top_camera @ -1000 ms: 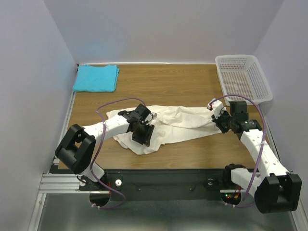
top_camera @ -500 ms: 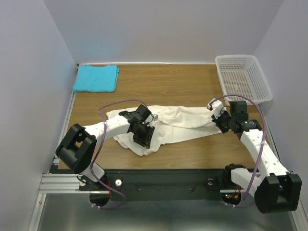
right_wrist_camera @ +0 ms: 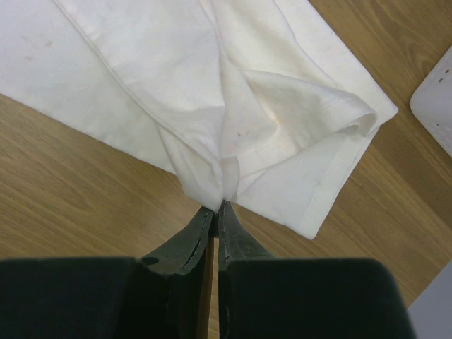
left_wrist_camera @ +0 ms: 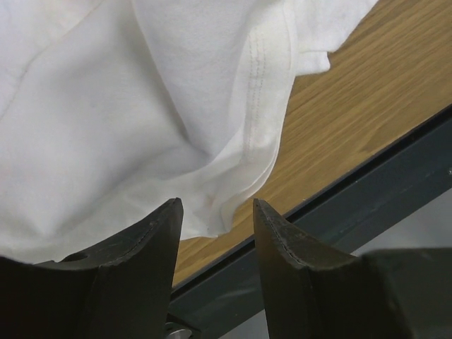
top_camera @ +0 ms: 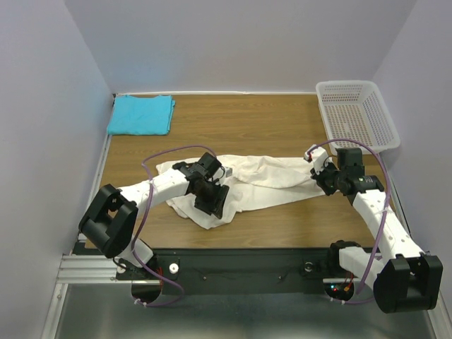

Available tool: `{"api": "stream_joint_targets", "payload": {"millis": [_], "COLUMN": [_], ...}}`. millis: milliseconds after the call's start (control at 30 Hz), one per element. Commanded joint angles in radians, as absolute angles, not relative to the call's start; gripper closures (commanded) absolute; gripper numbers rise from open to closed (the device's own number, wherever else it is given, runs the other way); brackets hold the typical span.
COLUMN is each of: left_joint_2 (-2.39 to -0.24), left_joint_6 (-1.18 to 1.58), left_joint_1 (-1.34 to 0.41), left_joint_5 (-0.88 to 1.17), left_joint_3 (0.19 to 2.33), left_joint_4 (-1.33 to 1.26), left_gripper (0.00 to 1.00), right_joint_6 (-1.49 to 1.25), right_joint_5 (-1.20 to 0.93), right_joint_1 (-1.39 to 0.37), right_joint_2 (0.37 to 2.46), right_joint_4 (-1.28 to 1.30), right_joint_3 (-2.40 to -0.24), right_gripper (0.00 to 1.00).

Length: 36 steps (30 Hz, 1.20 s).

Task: Fold and stack the t-shirts
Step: Flatten the tshirt out

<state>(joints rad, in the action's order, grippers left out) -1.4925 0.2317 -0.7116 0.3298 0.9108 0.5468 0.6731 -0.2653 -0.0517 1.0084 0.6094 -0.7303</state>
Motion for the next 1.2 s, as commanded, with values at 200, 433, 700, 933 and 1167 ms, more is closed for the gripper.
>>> {"api": "stream_joint_targets", "payload": {"millis": [200, 433, 700, 933, 1167], "left_joint_2": [-1.466, -1.5, -1.534, -1.436, -1.312], "left_joint_6": [0.202, 0.21, 0.206, 0.209, 0.201], "left_joint_1": [-0.721, -0.738, -0.755, -0.749, -0.608], "left_joint_5": [0.365, 0.31, 0.334, 0.24, -0.059], "left_joint_3": [0.907, 0.916, 0.923, 1.028, 1.253], "left_joint_4": [0.594, 0.594, 0.572, 0.656, 0.71], "left_gripper": [0.47, 0.53, 0.93, 1.0, 1.0], "right_joint_6": [0.666, 0.663, 0.66, 0.634, 0.565], "right_joint_5": [-0.268, -0.268, -0.268, -0.216, -0.213], "right_joint_1": [-0.046, -0.046, -0.044, -0.044, -0.045], "right_joint_2": [1.011, 1.014, 1.014, 1.029, 1.081], "right_joint_4": [0.577, 0.577, 0.577, 0.565, 0.561], "right_joint_3": [-0.798, -0.807, -0.805, -0.84, -1.032], "right_gripper": [1.0, 0.99, 1.0, 0.99, 0.99]}}
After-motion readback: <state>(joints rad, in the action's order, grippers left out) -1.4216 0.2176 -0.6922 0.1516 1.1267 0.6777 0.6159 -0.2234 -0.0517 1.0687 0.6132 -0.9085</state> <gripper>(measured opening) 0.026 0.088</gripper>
